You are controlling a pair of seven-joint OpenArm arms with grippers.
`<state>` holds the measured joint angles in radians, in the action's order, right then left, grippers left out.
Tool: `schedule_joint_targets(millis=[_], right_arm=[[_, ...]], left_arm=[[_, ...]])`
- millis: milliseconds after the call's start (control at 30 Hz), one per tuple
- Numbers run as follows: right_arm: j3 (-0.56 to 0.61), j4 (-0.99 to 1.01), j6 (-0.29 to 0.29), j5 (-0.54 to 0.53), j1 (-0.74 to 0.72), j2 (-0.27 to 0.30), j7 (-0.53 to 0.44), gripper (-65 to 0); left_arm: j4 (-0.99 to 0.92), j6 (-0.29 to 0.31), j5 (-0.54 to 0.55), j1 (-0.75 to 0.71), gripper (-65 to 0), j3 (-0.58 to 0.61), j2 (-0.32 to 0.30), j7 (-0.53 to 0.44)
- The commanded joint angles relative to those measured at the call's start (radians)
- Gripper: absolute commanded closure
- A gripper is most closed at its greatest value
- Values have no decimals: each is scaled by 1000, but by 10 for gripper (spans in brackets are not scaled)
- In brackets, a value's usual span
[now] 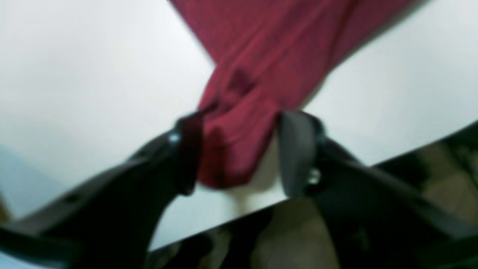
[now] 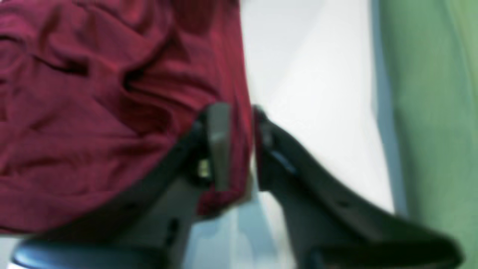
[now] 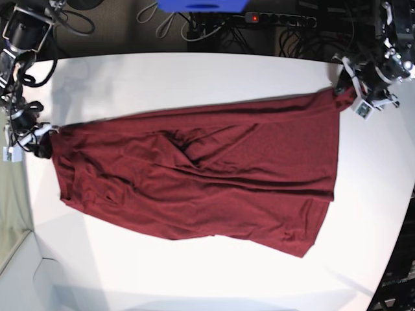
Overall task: Layout the t-shirt on the table in an organized manner, then fold the t-shirt properly
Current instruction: 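Release the shirt with both grippers and raise them, then grasp the shirt's hem corners with the right and left grippers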
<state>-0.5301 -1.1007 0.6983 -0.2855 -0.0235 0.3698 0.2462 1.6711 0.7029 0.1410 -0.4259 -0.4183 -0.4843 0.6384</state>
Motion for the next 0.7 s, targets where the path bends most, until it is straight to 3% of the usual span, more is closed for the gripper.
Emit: schedule_joint_targets(millis=[0, 133, 300, 400, 500, 667], right_arm=[[-29, -40, 0, -16, 3, 18, -25, -209], [-114, -147, 0, -14, 9, -42, -25, -281], [-112, -261, 0, -13, 9, -104, 55, -291], [-61, -299, 0, -13, 6, -154, 112, -290], [1, -310, 0, -13, 6, -203, 132, -290], [83, -278, 0, -11, 15, -240, 132, -260]], left_arm=[[16, -5, 9, 5, -373, -31, -23, -18], [31, -5, 9, 17, -433, -150, -18, -18], [51, -5, 10, 134, -443, -219, 11, -18], [47, -5, 1, 252, -441, -212, 82, -13], [31, -5, -7, 355, -441, -208, 187, 65], [-65, -5, -146, 425, -440, -150, 299, 103]])
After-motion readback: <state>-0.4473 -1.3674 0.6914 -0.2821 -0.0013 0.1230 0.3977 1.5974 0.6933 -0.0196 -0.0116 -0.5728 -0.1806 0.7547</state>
